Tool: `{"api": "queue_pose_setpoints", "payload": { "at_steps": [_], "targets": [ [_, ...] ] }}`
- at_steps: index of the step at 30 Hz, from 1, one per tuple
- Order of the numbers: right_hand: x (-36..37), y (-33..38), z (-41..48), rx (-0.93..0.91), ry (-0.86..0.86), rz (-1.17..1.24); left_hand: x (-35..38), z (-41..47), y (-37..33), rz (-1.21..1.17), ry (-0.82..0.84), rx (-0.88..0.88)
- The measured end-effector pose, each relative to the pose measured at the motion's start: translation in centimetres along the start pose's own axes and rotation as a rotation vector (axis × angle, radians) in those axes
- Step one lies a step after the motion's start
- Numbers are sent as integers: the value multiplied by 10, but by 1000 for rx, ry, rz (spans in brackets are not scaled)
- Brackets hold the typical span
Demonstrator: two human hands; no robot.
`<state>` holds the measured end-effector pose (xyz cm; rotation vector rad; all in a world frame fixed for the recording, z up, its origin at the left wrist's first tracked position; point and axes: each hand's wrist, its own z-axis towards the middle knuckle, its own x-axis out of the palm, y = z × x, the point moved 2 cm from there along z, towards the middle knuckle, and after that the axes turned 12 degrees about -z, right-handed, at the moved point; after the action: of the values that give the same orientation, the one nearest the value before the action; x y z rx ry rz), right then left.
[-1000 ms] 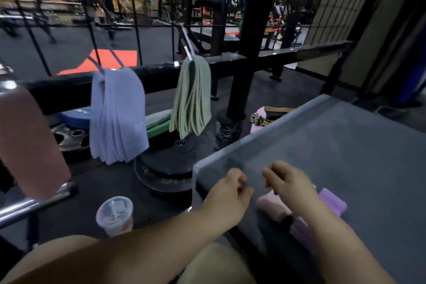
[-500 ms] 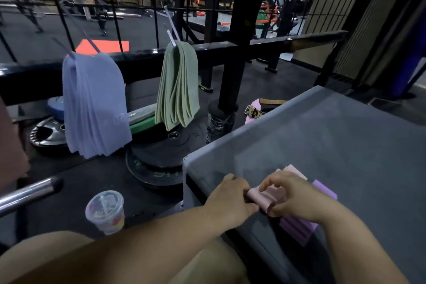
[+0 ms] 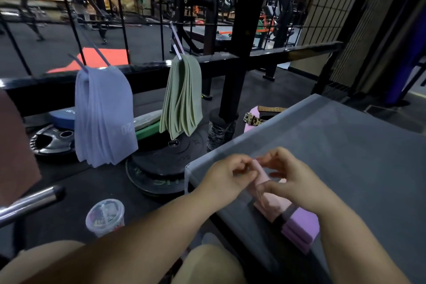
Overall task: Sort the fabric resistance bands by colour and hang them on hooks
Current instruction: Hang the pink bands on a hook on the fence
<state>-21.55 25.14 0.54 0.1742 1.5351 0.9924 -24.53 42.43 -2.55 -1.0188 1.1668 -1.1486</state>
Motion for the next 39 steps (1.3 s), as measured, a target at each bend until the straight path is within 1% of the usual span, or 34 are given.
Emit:
{"api": "queue_pose_setpoints", "payload": {
  "at_steps": [4, 6, 8, 10, 12, 14, 17, 21, 24, 29, 34, 39],
  "targets": [
    [-5, 32, 5, -95, -40, 73, -16, -7, -21, -122, 18, 41],
    [-4, 48, 7, -123, -33, 109, -28, -13, -32, -179, -17, 66],
    [-3, 63, 8, -152, -6, 123, -38, -21, -43, -219, -50, 48],
    [-1, 79, 9, -190, -1, 123, -50, -28, -50, -231, -120, 18],
    [2, 97, 8, -225, 4, 129, -63, -37, -57, -222, -174, 23],
    [6, 111, 9, -250, 11, 148, -74, -46, -60, -228, -190, 36],
    [13, 133, 10, -294, -12, 203, -93, -66, -67, -347, -179, 53],
    [23, 162, 10, -309, -45, 245, -115, -89, -83, -282, -154, 114],
    [30, 182, 13, -318, -53, 286, -131, -102, -88, -201, -138, 119],
    [41, 209, 19, -359, 10, 378, -157, -119, -88, -134, -266, 164],
    [49, 234, 21, -436, 73, 370, -180, -143, -100, -17, -356, 267],
    [62, 260, 23, -506, 199, 363, -202, -167, -110, -22, -405, 327]
  ]
}}
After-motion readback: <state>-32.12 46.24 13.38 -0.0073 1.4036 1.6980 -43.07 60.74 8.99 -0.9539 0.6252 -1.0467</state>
